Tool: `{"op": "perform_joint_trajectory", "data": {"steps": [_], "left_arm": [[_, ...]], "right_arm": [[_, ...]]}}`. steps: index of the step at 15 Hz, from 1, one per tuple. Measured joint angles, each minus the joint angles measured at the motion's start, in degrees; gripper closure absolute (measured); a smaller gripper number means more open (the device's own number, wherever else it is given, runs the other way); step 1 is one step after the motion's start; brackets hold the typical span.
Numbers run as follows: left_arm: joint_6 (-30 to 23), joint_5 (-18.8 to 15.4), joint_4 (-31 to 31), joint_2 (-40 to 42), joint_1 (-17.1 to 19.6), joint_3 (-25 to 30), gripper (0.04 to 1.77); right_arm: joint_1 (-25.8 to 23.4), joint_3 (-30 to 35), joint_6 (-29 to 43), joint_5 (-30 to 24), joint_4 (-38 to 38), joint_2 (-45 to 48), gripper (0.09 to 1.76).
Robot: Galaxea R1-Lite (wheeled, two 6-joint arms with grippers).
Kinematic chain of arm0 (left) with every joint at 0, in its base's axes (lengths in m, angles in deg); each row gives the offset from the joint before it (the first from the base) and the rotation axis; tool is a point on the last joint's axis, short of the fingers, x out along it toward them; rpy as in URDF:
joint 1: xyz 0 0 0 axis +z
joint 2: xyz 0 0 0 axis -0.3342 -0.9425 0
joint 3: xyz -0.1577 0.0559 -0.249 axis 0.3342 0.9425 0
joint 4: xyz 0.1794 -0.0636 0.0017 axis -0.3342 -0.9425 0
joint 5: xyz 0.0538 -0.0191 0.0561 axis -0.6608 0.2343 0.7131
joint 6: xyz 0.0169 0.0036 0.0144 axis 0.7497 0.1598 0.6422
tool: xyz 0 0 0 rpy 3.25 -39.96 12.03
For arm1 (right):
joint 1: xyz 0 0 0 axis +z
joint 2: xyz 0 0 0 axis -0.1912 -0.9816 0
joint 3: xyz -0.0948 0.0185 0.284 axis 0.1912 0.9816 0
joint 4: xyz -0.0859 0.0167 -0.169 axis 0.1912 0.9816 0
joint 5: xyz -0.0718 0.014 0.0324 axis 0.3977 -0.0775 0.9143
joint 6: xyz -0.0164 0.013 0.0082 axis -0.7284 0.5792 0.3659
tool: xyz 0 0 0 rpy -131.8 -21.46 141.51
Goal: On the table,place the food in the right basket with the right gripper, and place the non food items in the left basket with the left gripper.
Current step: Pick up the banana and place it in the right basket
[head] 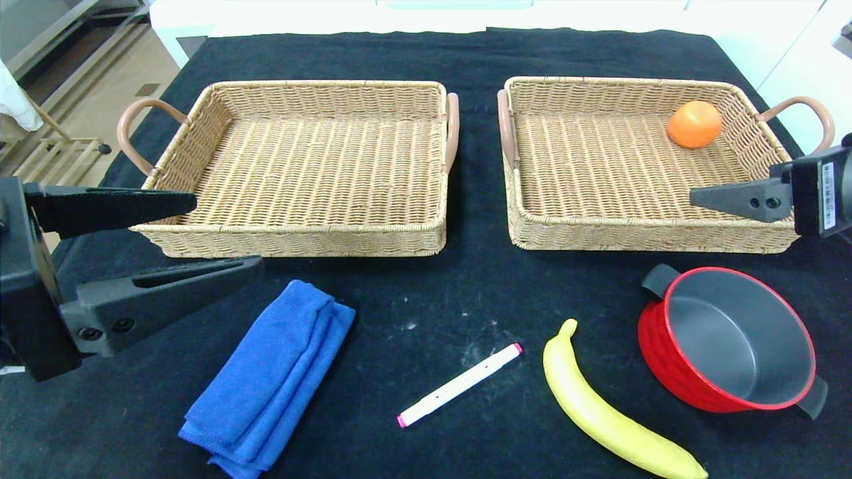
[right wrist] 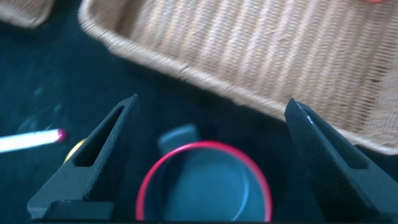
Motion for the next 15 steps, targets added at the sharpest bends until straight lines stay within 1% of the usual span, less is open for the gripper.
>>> {"op": "perform_joint_trajectory", "data": {"steps": [4, 7, 11, 15], "left_arm": [[0.0, 0.0, 0.0, 0.0, 0.0, -0.1, 0.09], [0.0, -0.1, -0.2, 0.2, 0.0, -0.1, 0.09], [0.0, 0.0, -0.2, 0.4, -0.6, -0.1, 0.09], [0.0, 0.0, -0.2, 0.4, -0.8, 0.0, 0.09]], "right_arm": [[8.2, 3.0, 0.4, 3.7, 1.2, 0.6, 0.15], [14.1, 5.4, 2.6, 4.3, 1.2, 0.6, 0.15], [18.9, 8.2, 2.8, 4.8, 1.0, 0.1, 0.15], [22.1, 10.1, 3.8, 4.8, 1.0, -1.0, 0.15]]}}
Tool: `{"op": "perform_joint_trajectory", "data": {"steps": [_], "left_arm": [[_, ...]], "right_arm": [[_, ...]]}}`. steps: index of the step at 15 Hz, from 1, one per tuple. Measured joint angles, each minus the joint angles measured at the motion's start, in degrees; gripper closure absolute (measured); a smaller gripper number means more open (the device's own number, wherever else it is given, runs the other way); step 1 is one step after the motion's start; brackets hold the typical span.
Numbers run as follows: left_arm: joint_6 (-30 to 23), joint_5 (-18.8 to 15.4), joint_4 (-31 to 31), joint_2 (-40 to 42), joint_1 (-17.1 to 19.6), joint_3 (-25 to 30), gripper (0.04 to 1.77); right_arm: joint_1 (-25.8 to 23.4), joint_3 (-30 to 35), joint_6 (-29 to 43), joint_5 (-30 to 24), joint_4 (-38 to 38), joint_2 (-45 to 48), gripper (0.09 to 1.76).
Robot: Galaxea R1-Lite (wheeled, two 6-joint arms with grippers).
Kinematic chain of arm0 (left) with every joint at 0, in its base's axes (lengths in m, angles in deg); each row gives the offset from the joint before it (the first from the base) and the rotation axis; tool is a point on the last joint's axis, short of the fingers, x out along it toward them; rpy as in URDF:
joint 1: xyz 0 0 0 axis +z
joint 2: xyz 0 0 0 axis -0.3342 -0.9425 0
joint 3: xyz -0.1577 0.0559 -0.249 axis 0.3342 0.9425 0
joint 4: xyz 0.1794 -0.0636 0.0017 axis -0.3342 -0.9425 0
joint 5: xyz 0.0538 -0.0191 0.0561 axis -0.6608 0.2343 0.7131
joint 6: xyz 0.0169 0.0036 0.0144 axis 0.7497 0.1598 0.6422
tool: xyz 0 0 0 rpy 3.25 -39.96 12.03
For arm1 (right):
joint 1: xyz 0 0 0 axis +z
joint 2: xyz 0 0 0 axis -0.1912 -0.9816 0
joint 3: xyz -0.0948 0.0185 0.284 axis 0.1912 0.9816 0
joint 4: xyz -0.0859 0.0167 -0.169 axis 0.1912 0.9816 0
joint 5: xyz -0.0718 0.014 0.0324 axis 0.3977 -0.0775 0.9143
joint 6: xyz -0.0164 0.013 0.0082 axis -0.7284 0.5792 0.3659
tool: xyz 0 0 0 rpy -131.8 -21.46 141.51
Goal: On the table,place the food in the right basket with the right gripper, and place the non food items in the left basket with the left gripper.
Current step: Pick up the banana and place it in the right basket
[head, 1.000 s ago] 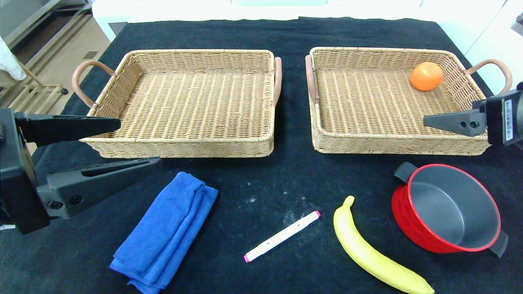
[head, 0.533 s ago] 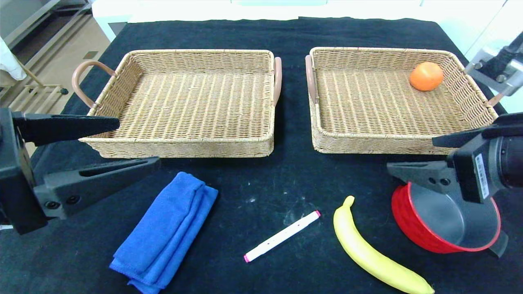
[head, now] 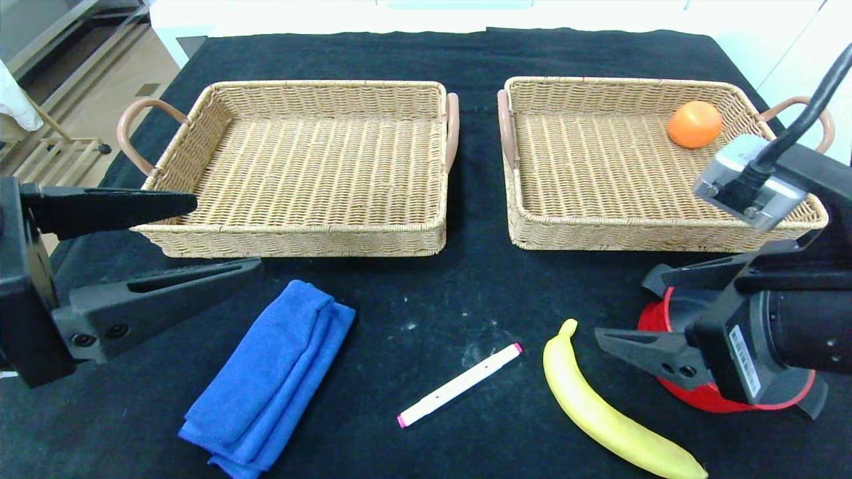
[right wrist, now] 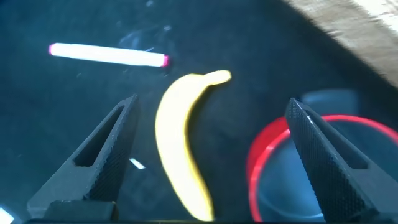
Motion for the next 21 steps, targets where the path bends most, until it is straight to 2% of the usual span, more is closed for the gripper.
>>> {"op": "perform_joint_trajectory", "data": {"steps": [7, 11, 15, 21], "left_arm": [[0.0, 0.1, 0.2, 0.0, 0.0, 0.0, 0.09], [0.0, 0.1, 0.1, 0.0, 0.0, 0.1, 0.09], [0.0, 0.0, 0.0, -0.1, 0.0, 0.1, 0.09], [0.0, -0.1, 0.1, -0.2, -0.1, 0.4, 0.09]], "right_arm": [[4.0, 1.3, 0.3, 0.9, 0.5, -2.9, 0.15], [6.5, 2.0, 0.2, 2.4, 3.5, -4.7, 0.15], [7.0, 2.4, 0.3, 3.8, 7.5, -6.4, 0.15], [7.2, 2.9, 0.3, 4.5, 8.0, -10.7, 0.15]]}}
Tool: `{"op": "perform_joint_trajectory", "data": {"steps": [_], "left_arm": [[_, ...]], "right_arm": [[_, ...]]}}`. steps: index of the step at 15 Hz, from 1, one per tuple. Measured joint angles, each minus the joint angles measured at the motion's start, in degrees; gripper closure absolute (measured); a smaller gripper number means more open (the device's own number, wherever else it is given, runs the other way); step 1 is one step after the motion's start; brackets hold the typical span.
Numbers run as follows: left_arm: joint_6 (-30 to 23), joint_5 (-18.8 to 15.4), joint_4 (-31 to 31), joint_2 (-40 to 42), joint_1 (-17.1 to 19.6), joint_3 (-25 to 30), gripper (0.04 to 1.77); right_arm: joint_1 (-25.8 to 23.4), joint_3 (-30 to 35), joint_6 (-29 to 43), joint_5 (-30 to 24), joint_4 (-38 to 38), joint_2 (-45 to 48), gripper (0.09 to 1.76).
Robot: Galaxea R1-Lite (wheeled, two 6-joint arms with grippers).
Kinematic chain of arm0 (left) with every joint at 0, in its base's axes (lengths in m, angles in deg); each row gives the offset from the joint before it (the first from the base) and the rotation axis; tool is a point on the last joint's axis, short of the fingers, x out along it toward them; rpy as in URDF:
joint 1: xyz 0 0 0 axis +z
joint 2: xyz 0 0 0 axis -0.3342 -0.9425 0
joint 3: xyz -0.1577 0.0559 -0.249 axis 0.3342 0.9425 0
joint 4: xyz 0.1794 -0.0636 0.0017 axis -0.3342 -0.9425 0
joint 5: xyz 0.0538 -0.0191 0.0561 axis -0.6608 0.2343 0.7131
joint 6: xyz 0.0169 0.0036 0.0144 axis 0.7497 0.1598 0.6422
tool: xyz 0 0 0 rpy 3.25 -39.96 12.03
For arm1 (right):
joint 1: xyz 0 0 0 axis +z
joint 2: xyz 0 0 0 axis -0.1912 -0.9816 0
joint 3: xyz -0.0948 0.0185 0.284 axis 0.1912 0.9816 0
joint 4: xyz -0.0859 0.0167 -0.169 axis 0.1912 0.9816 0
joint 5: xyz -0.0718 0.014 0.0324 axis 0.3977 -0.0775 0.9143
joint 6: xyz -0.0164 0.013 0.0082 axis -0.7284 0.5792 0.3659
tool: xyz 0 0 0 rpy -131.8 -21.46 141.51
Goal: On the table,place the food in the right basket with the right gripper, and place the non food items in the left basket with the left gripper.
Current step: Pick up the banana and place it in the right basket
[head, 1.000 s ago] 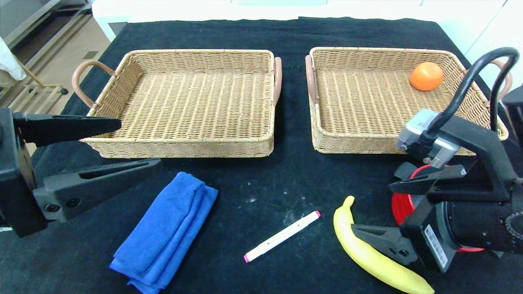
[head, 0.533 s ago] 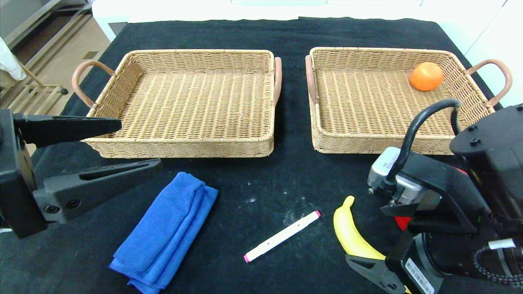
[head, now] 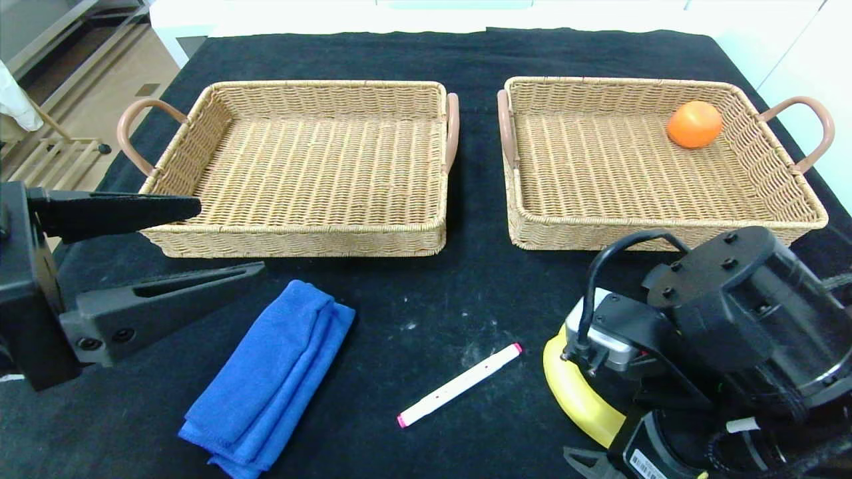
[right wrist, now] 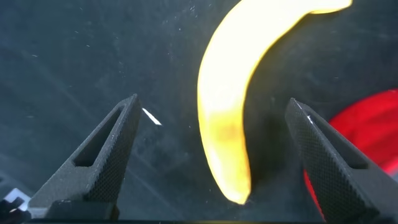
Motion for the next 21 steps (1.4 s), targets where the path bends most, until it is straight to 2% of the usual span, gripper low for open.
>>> {"op": "perform_joint_trajectory", "data": {"steps": [3, 21], "left_arm": [[0.0, 0.0, 0.0, 0.0, 0.0, 0.0, 0.09], [0.0, -0.1, 0.0, -0.1, 0.0, 0.1, 0.09]], "right_arm": [[0.1, 0.0, 0.0, 2.1, 0.0, -2.3, 0.15], [0.1, 0.0, 0.7, 2.2, 0.0, -6.2, 0.14]]}}
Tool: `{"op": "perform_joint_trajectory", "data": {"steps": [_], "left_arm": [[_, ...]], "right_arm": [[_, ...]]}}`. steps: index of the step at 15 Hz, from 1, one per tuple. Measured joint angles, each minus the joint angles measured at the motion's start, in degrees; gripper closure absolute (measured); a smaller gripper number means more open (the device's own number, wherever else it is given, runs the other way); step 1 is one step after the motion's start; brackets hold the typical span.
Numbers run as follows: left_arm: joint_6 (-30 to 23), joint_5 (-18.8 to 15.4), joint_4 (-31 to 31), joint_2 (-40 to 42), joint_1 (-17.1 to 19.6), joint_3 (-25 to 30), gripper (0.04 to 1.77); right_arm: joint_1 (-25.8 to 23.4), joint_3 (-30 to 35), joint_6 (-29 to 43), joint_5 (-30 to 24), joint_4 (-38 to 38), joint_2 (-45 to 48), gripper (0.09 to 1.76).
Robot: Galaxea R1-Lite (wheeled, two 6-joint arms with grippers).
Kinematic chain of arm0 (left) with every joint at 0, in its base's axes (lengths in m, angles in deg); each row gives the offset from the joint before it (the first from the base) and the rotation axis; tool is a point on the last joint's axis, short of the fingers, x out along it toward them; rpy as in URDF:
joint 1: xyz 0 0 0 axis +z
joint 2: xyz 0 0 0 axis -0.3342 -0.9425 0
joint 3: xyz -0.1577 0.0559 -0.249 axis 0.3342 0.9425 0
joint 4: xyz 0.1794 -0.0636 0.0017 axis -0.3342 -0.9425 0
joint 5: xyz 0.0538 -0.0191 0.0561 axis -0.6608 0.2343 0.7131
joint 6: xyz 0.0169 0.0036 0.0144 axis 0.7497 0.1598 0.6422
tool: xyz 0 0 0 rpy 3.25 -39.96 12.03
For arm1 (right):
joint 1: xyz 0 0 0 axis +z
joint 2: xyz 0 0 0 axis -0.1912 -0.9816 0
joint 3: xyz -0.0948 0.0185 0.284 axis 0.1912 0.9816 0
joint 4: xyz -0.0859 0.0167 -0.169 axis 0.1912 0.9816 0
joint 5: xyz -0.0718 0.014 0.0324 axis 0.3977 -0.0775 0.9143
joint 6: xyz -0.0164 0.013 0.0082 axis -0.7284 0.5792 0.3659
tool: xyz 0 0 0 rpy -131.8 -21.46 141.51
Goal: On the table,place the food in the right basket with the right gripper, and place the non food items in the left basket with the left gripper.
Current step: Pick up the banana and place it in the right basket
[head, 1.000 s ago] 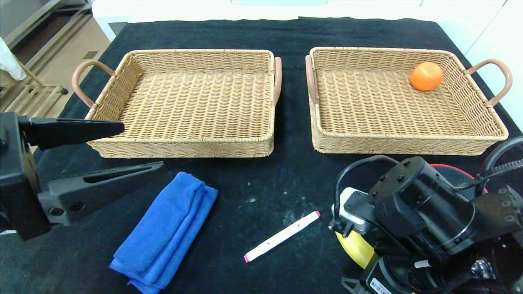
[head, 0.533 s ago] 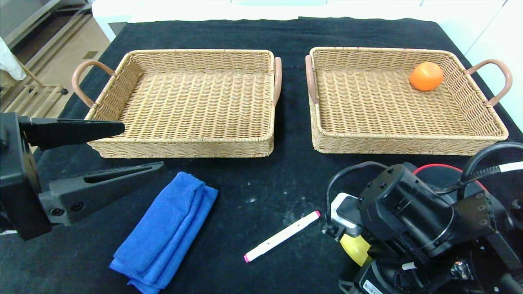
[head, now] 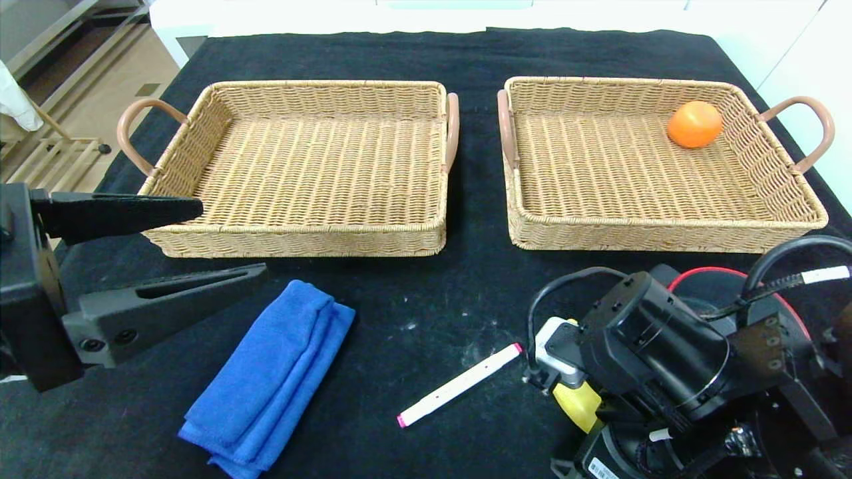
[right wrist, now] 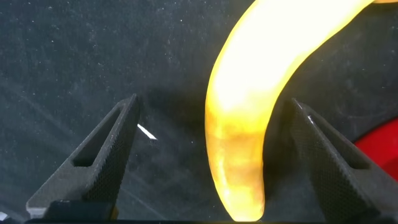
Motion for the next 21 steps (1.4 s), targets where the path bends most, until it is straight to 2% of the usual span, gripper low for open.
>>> {"op": "perform_joint_trajectory", "data": {"steps": [1, 4, 7, 8, 21], "left_arm": [[0.0, 0.0, 0.0, 0.0, 0.0, 0.0, 0.09], [0.0, 0.0, 0.0, 0.0, 0.0, 0.0, 0.09], [0.0, 0.0, 0.0, 0.1, 0.0, 0.0, 0.09], [0.0, 0.0, 0.0, 0.1, 0.0, 0.0, 0.09], [0.0, 0.0, 0.0, 0.1, 0.0, 0.0, 0.09]], "right_arm": [[0.0, 0.1, 0.1, 0.0, 0.0, -0.1, 0.24], [-0.1, 0.3, 0.9, 0.0, 0.0, -0.4, 0.74], [-0.1, 0.4, 0.9, 0.0, -0.1, -0.5, 1.06], [-0.1, 0.4, 0.8, 0.0, -0.1, -0.5, 1.23], [-0.1, 0.4, 1.2, -0.2, -0.2, 0.1, 1.23]]}}
